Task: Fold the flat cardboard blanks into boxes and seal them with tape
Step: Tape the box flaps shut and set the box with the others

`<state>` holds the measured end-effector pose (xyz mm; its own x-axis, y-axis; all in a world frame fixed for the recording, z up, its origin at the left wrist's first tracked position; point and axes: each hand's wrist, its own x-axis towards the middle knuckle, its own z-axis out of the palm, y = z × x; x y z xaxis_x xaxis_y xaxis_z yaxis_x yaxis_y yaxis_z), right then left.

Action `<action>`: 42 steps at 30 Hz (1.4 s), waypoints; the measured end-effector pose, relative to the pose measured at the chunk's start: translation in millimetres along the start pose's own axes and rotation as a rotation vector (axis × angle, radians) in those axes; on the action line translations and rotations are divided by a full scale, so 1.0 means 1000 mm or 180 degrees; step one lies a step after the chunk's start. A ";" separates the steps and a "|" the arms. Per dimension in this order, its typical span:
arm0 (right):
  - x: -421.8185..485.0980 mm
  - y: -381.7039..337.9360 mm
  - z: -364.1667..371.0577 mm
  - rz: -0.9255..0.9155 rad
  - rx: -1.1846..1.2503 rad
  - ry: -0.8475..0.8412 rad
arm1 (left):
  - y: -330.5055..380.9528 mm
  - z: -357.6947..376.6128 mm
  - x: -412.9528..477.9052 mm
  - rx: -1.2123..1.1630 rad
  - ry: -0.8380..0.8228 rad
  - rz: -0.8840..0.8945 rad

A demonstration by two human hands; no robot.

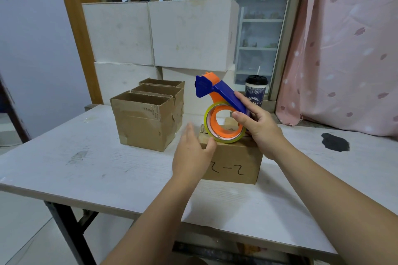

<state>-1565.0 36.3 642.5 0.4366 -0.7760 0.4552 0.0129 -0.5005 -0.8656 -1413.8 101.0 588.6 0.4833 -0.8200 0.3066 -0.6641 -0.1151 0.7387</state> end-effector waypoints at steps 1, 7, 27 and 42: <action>0.000 0.000 0.000 -0.0015 -0.0020 0.0010 | 0.004 -0.001 0.001 0.0010 0.0124 0.0381; 0.004 -0.005 0.002 -0.0279 -0.0838 0.0250 | 0.003 0.011 -0.005 -0.0133 0.0261 0.0776; 0.037 -0.009 -0.006 -0.0620 -0.1925 -0.0453 | -0.003 0.017 -0.003 0.0370 0.0771 0.1203; 0.035 -0.012 -0.009 -0.0651 -0.1722 -0.0305 | -0.002 0.014 -0.005 0.0482 0.0816 0.1239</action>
<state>-1557.9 11.9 670.6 0.5532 -0.6174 0.5593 -0.3445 -0.7808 -0.5212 -1422.4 97.3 577.5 0.2948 -0.6562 0.6947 -0.8896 0.0769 0.4502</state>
